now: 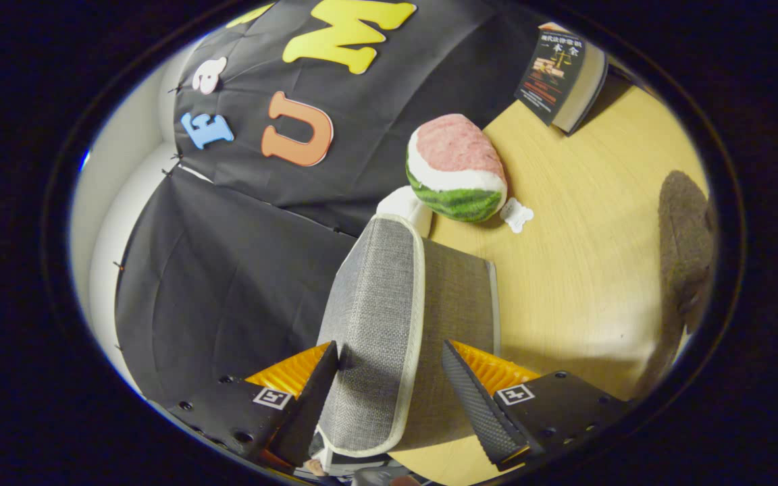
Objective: Open the storage box then place both shoes into the box .Put the left shoe in first, then the right shoe, with the right side of both shoes facing outward in a uniform manner.
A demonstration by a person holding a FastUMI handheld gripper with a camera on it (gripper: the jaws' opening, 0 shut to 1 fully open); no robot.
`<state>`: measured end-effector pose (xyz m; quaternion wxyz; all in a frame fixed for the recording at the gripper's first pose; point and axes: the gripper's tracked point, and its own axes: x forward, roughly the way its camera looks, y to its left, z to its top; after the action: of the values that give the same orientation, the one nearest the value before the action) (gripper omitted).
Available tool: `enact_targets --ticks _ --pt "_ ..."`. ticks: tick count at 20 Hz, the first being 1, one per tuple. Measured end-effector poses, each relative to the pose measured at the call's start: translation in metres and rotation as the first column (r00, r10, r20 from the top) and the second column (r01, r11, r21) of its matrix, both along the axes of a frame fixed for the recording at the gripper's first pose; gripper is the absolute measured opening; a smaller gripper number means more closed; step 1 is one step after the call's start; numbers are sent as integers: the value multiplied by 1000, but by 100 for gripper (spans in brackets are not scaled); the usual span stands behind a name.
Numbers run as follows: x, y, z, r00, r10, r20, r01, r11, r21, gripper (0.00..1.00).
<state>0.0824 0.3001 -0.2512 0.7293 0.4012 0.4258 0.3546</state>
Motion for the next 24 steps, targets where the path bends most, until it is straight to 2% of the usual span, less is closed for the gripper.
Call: enact_targets --ticks 2,9,10,11,12,13,14,19,24 --pt "-3 -2 5 1000 6 -21 -5 999 41 93" --pt "-1 -3 15 996 21 -83 -14 997 76 42" --pt "2 -5 15 997 4 -74 1 998 69 34" --pt "13 -12 17 996 -43 -79 49 996 71 27" --pt "13 -17 20 995 -35 -95 43 996 83 19" --pt "11 -30 27 992 -59 -108 72 990 117 18" --pt "23 -7 15 990 -51 -131 66 992 108 2" --pt "3 -15 63 998 -32 -55 37 994 102 0" --pt "1 7 139 996 -4 93 -4 996 85 0"
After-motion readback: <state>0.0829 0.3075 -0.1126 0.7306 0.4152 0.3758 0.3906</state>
